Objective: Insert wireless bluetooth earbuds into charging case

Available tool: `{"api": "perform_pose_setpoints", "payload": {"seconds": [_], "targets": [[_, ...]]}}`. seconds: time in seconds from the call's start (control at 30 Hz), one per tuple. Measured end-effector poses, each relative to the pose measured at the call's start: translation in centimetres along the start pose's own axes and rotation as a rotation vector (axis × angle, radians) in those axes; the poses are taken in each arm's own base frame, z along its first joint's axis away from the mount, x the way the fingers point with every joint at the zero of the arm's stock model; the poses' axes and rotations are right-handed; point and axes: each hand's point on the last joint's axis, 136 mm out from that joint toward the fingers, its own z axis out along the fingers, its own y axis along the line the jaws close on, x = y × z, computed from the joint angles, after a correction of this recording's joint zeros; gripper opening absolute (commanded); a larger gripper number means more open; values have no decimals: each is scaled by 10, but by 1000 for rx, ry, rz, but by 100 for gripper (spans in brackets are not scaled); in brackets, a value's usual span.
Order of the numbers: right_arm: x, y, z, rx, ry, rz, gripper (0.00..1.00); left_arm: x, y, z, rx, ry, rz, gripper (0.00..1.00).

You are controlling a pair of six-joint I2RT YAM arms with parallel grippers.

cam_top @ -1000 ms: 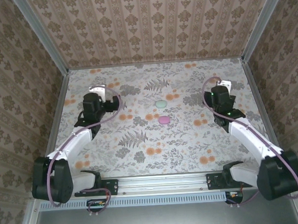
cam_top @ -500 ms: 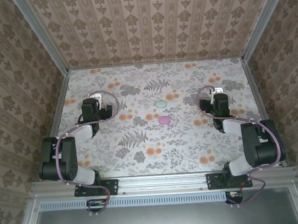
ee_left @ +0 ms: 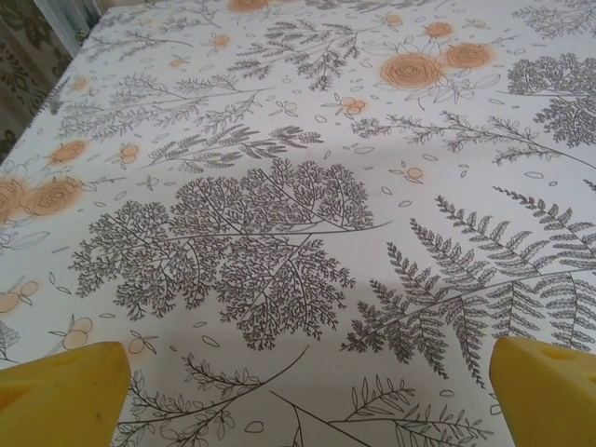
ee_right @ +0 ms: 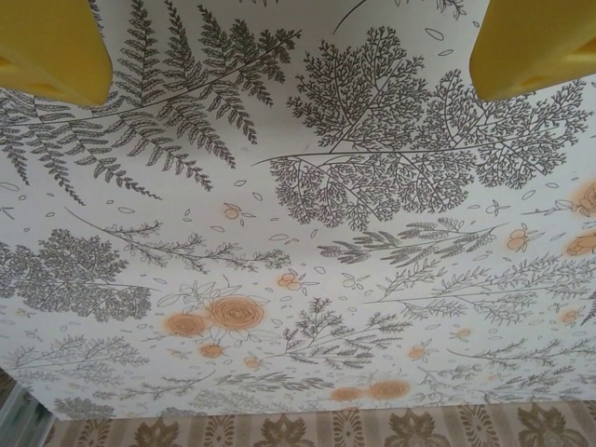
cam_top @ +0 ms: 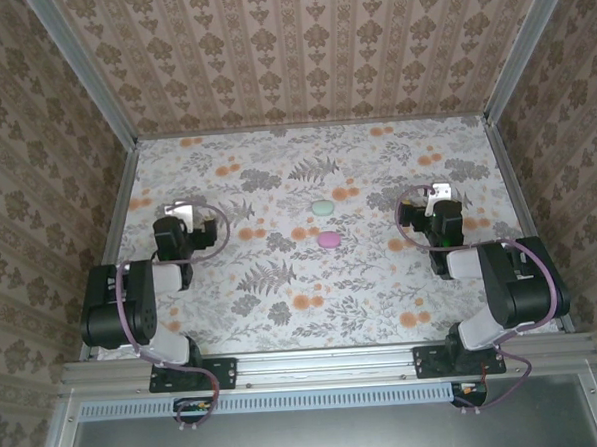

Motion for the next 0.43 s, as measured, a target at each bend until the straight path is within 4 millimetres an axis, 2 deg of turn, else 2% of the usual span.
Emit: {"api": "perform_pose_setpoints", "payload": {"seconds": [0.17, 0.43], "targets": [[0, 1, 0, 0, -1, -2, 100, -11, 0, 0, -22, -44, 3, 100], [-1, 1, 0, 0, -3, -2, 100, -13, -2, 0, -11, -51, 3, 100]]}}
